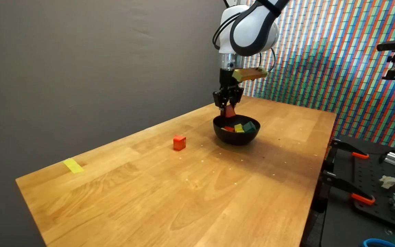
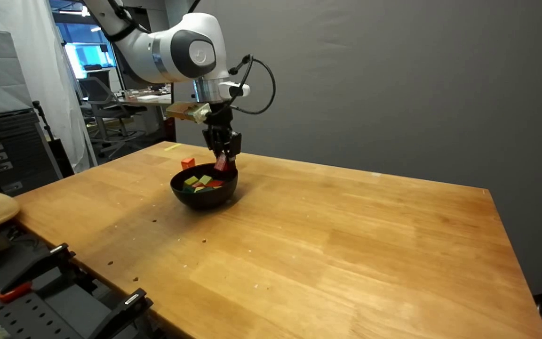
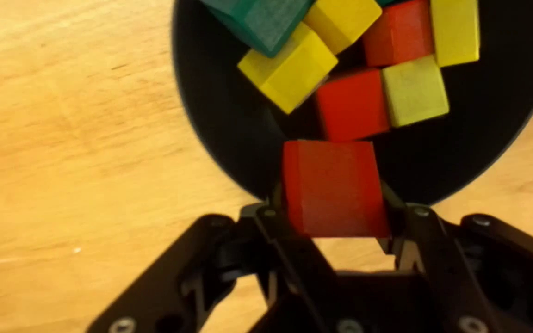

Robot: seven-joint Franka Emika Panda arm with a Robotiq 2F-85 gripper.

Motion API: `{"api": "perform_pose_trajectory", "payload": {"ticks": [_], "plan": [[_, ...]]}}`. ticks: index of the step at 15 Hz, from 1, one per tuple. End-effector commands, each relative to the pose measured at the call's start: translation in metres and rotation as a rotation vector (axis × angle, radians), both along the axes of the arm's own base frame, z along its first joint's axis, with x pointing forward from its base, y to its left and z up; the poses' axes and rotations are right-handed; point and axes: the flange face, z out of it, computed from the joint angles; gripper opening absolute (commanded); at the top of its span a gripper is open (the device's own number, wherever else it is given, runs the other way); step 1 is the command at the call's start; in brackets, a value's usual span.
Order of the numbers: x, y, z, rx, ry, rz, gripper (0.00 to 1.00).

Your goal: Remove all the objects in the black bowl and put them on the table

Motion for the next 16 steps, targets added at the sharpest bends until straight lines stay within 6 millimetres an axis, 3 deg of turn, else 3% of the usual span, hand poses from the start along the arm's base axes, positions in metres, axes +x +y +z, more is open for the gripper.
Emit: {"api": "perform_pose_trajectory", "payload": {"ticks": [1,3,4,6,10,16], "plan": [[-0.037,-0.051,0.058,-0.055,-0.105,-0.132,0.21],[-0.052,-0.096,0.066,-0.094,-0.114,-0.169,0.21],[-0.058,-0.117,0.066,-0.111,-0.116,-0.184,0.28],[-0.069,-0.149,0.053,-0.123,-0.08,-0.201,0.21],[-0.089,-0.141,0.011,-0.082,-0.08,-0.175,0.21],[-0.1,-0.129,-0.046,-0.022,-0.164,-0.211,0.21]]}}
